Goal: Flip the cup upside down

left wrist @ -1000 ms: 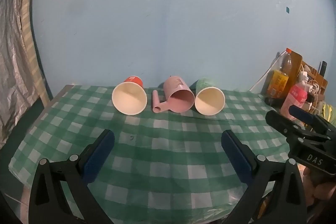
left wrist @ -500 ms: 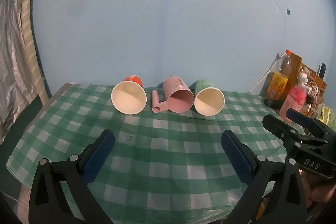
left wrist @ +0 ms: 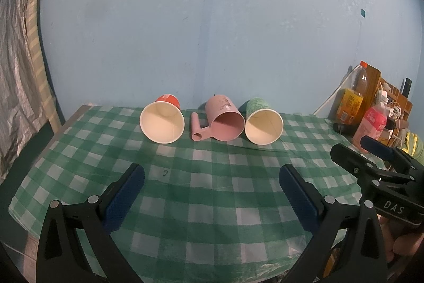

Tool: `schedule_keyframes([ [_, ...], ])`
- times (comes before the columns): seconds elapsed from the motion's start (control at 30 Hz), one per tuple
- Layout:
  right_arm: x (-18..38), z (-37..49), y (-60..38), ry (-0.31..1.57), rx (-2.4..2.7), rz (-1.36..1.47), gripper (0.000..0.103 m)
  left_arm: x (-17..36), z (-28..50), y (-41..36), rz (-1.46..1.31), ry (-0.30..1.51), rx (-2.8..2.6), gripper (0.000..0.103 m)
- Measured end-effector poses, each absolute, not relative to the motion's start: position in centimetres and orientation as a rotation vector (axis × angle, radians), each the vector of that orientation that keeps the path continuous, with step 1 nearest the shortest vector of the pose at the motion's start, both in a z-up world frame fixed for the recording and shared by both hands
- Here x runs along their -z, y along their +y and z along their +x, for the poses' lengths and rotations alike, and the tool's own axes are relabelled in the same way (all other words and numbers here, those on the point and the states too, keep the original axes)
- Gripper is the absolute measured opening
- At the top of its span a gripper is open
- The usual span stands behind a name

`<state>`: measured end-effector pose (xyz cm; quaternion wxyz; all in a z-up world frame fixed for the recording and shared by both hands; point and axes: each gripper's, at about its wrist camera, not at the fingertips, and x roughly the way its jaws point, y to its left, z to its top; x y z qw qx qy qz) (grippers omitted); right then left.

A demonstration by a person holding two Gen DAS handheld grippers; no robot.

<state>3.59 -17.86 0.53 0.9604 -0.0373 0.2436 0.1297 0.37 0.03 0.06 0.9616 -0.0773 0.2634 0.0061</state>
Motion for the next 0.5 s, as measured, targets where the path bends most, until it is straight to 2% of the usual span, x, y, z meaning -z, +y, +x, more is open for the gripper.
schedule_keyframes([
  [0.5, -0.3, 3.08, -17.43, 0.498, -0.263, -0.08, 0.09, 0.13, 0.0, -0.07, -0.15, 0.533, -0.012, 0.102],
])
